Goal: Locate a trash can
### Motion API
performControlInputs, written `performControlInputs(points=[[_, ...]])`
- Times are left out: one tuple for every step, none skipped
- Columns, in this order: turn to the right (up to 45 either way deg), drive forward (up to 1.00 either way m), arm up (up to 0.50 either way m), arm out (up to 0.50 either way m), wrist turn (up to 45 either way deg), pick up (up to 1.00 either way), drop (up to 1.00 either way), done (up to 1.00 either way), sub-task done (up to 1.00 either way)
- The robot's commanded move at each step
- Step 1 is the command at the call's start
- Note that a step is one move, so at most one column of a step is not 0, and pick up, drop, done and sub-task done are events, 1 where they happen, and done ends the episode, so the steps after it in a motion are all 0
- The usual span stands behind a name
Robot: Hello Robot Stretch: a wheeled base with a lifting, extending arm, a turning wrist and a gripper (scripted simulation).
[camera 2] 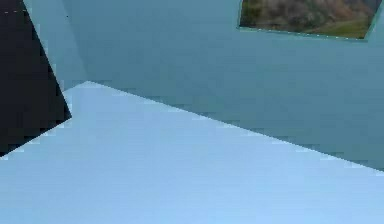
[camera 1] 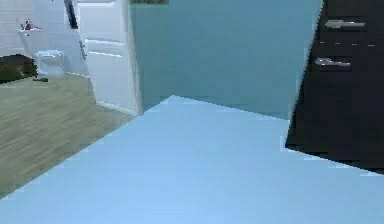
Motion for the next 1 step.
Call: performControlInputs(points=[[42.0, 0.00, 0.00, 0.00, 0.0, 0.00, 0.00, 0.00, 0.00]])
